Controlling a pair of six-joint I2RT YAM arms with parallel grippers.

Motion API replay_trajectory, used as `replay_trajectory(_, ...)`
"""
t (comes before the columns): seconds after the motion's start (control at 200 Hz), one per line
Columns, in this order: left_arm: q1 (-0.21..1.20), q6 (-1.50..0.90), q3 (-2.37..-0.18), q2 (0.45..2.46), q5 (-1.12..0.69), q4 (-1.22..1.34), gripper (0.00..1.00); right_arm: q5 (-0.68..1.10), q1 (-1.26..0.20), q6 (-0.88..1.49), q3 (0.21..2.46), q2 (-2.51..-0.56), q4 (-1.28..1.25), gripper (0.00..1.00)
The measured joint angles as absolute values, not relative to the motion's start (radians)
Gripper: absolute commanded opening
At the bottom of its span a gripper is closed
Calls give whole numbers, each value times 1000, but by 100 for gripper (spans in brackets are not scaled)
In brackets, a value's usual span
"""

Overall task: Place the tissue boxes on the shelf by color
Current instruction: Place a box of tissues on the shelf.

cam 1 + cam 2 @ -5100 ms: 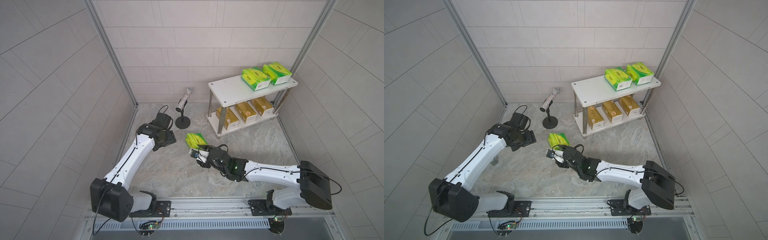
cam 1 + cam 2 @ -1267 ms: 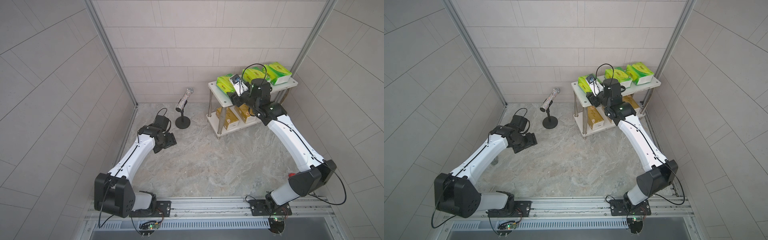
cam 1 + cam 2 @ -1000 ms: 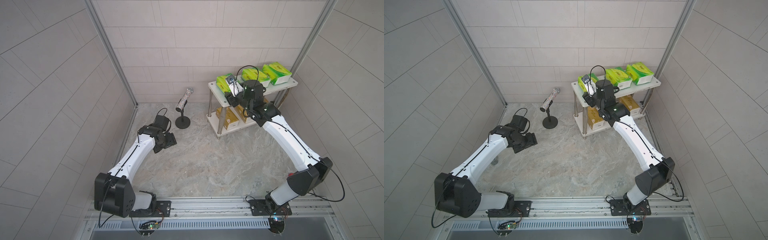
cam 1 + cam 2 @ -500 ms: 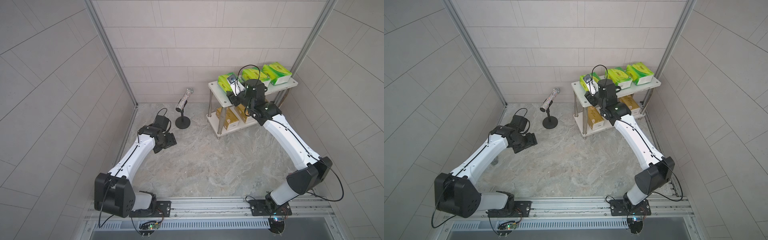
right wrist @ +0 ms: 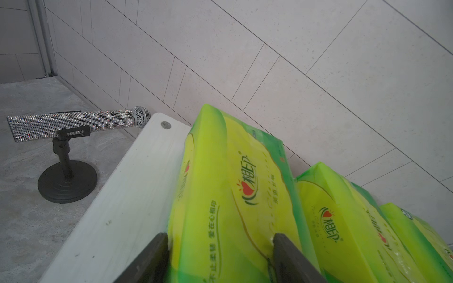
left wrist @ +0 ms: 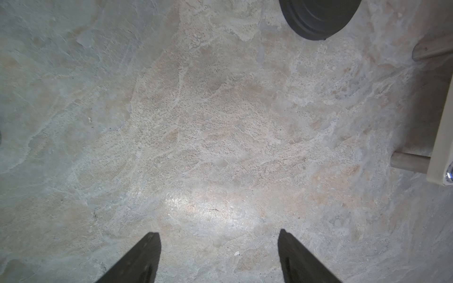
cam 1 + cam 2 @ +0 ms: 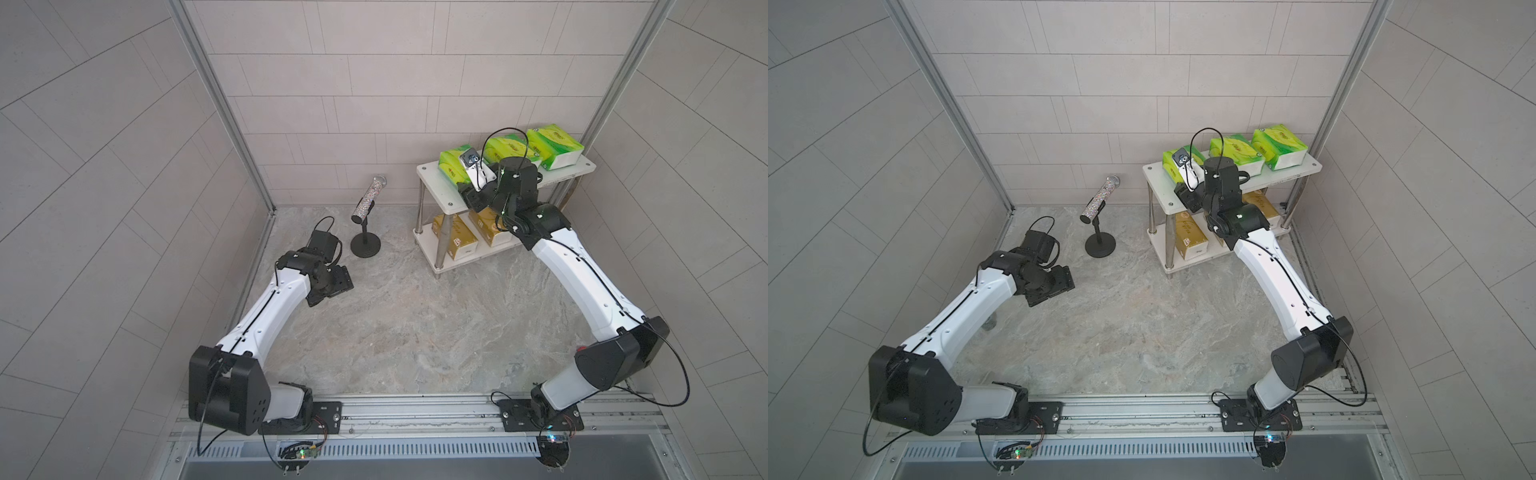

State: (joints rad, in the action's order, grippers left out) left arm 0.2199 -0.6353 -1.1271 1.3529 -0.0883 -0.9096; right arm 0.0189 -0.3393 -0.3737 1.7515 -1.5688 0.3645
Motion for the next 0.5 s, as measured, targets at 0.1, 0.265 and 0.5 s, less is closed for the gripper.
replay_trajectory(0.1,220,-635,-1127,1352,-88,-910,83,19,-339,-369,1750,-1568,365,79)
replay_trajectory(0.265,220,-635,-1127,1351,-88,-910,83,19,-340,-363,1750,-1568,366,83)
replay_trajectory(0.5,220,-635,-1127,1351,-88,-910,83,19,-340,-339,1771,-1566,396,87)
